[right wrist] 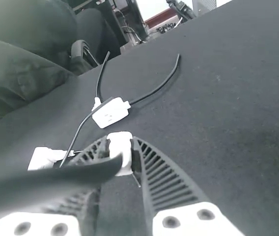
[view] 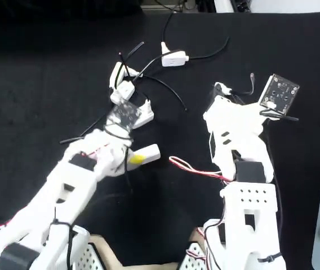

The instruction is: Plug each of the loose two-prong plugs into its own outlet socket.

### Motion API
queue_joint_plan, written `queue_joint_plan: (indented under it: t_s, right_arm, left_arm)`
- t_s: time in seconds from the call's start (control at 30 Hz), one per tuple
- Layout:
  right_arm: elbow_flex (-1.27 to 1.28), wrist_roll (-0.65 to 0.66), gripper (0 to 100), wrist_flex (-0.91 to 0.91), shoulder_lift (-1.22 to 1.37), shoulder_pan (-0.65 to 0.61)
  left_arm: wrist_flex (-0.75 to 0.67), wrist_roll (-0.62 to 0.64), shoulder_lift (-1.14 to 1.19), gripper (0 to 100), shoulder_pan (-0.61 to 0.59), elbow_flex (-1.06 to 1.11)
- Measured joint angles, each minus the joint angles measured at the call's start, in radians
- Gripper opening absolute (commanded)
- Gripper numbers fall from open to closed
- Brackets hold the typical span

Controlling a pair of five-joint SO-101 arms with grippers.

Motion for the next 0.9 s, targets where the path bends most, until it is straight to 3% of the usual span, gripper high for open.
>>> queue_joint_plan:
  t_s: [0.63, 0.9]
  right_arm:
    - [0.0, 0.0, 1.3, 0.0, 0.0, 0.0]
    - [0.0, 0.0, 1.3, 0.0, 0.0, 0.0]
  left_arm:
    - [-0.009, 0.006, 0.189, 34, -0.031, -0.146]
    - [-0.008, 0.005, 0.476, 28, -0.106, -0.356]
